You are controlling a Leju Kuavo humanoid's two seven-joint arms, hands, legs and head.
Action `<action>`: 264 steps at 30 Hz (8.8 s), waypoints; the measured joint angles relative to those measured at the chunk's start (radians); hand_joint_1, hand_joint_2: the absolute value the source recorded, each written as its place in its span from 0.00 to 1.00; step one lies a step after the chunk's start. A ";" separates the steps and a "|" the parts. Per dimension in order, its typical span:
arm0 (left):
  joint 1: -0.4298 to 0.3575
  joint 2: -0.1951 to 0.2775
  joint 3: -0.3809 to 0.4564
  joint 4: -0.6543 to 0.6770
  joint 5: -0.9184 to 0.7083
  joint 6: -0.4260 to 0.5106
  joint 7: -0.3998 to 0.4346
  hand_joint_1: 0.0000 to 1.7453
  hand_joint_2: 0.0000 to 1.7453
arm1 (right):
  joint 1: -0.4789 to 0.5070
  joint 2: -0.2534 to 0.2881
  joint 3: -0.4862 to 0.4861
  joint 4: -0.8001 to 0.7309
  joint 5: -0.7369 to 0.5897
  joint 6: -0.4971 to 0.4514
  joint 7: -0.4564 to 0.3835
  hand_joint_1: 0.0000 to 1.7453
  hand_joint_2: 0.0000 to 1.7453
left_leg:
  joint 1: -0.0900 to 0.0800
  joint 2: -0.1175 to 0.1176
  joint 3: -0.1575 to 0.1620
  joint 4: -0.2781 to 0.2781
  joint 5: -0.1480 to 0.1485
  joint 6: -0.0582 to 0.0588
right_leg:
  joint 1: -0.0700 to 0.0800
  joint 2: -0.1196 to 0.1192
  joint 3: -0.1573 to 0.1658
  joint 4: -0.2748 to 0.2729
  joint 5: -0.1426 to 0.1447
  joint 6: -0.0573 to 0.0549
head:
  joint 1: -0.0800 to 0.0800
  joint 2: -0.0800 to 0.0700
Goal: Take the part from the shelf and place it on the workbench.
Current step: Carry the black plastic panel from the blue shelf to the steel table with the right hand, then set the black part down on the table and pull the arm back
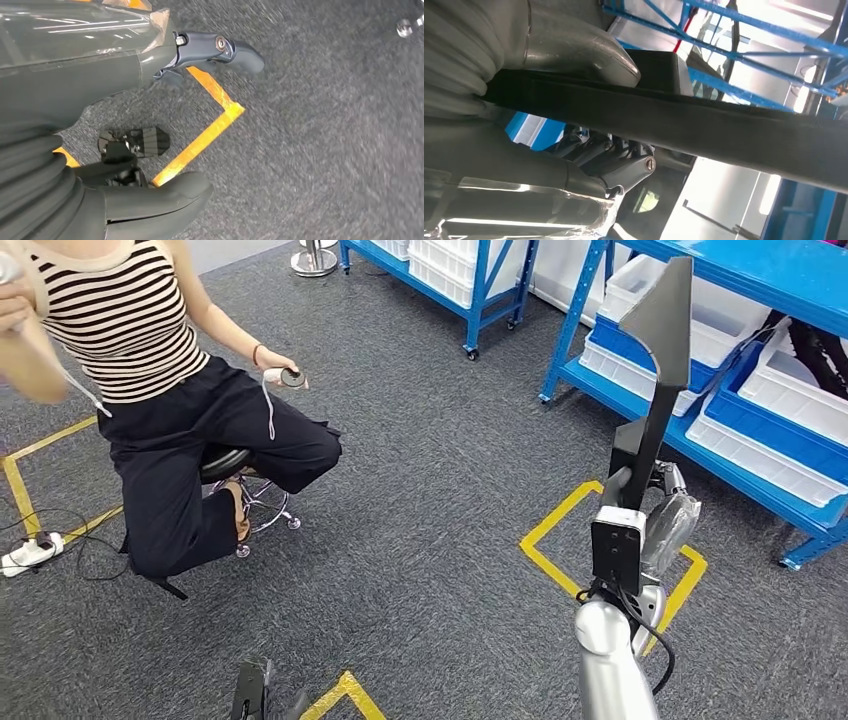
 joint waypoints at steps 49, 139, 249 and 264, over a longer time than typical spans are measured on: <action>-0.068 0.003 -0.056 0.000 0.020 -0.028 0.053 0.00 1.00 | -0.680 0.208 0.255 0.263 -0.099 0.070 0.279 1.00 1.00 | 0.005 -0.066 -0.071 0.109 -0.041 -0.028 | -0.010 0.098 -0.047 0.023 0.032 -0.026 | -0.003 0.000; -0.093 -0.033 -0.139 -0.010 -0.029 -0.072 0.066 0.00 1.00 | -0.764 0.186 0.143 0.520 0.192 0.081 0.323 1.00 1.00 | 0.003 -0.137 -0.042 0.018 0.024 0.001 | 0.003 0.116 -0.068 0.021 0.050 -0.015 | 0.012 0.000; -0.058 -0.025 -0.128 -0.007 0.063 -0.069 0.024 0.00 1.00 | -0.842 0.142 -0.003 0.752 0.348 0.148 0.331 1.00 1.00 | 0.000 -0.029 -0.029 0.004 0.026 0.029 | 0.004 0.055 -0.096 0.143 -0.043 -0.003 | -0.003 0.000; -0.050 -0.028 -0.146 -0.007 0.054 -0.079 0.025 0.00 1.00 | -0.810 0.135 0.002 0.794 0.408 0.112 0.350 1.00 1.00 | -0.003 -0.088 -0.030 0.013 0.019 0.033 | -0.003 0.106 -0.072 0.022 0.048 0.014 | 0.006 0.000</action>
